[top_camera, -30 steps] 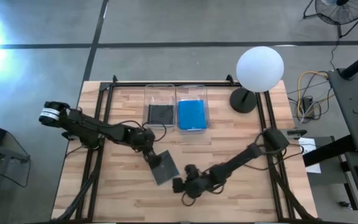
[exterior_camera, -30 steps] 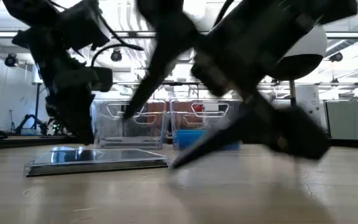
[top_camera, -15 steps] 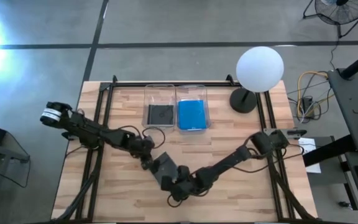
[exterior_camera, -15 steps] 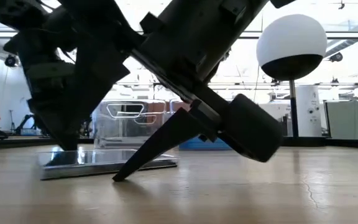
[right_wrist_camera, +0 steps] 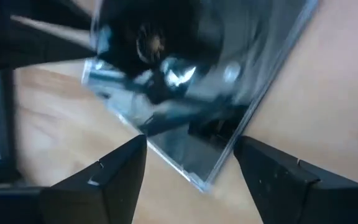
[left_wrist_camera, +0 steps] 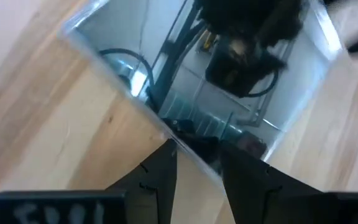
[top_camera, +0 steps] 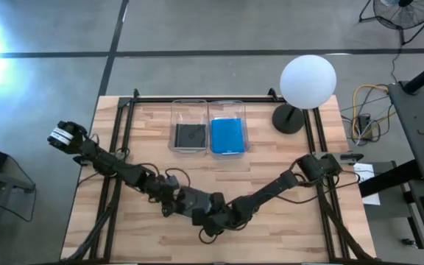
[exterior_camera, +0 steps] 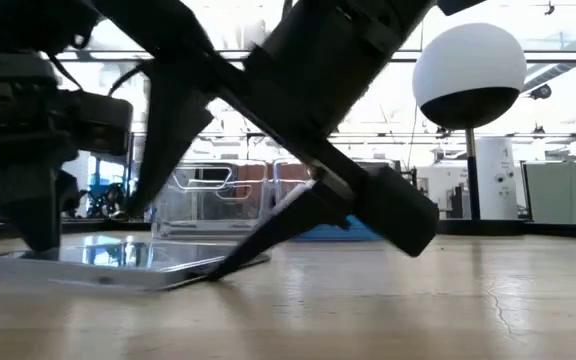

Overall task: Pick & place jewel cases by type
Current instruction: Put the black CD case into the left transparent bin

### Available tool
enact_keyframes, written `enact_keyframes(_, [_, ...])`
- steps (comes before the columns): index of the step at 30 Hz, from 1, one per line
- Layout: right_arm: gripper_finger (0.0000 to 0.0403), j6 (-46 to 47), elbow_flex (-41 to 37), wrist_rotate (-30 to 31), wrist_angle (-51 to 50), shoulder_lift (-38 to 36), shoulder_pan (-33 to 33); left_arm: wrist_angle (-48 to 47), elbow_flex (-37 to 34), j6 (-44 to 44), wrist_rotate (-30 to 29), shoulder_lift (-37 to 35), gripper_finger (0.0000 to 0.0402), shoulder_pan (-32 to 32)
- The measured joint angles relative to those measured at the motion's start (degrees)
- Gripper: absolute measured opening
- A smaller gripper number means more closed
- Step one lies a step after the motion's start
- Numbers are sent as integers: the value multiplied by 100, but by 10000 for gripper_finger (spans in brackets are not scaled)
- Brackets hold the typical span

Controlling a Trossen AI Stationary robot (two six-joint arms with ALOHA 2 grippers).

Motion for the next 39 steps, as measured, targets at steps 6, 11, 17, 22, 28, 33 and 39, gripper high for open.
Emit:
enact_keyframes(6, [247, -1502, 82, 438, -202, -416, -60, -75, -60, -218, 0, 4, 104, -150])
enact_keyframes(11, [245, -1859, 68, 458, -42, -624, -81, -23, -60, -438, -27, 4, 104, -196])
enact_keyframes(17, [243, -1969, 152, 433, 260, -659, -79, 21, -60, -492, -52, 4, 104, -267])
enact_keyframes(22, [239, -2506, 411, 448, 683, -666, -121, 206, -62, -498, -105, 7, 103, -268])
enact_keyframes(28, [239, -3029, 546, 400, 609, -622, -238, 427, -112, -542, -165, 7, 103, -261])
enact_keyframes(33, [235, -3105, 432, 206, 852, -624, -287, 417, -112, -543, -179, 7, 103, -261])
enact_keyframes(39, [235, -2927, 327, -24, 817, -635, -343, 382, -116, -517, -185, 7, 103, -259])
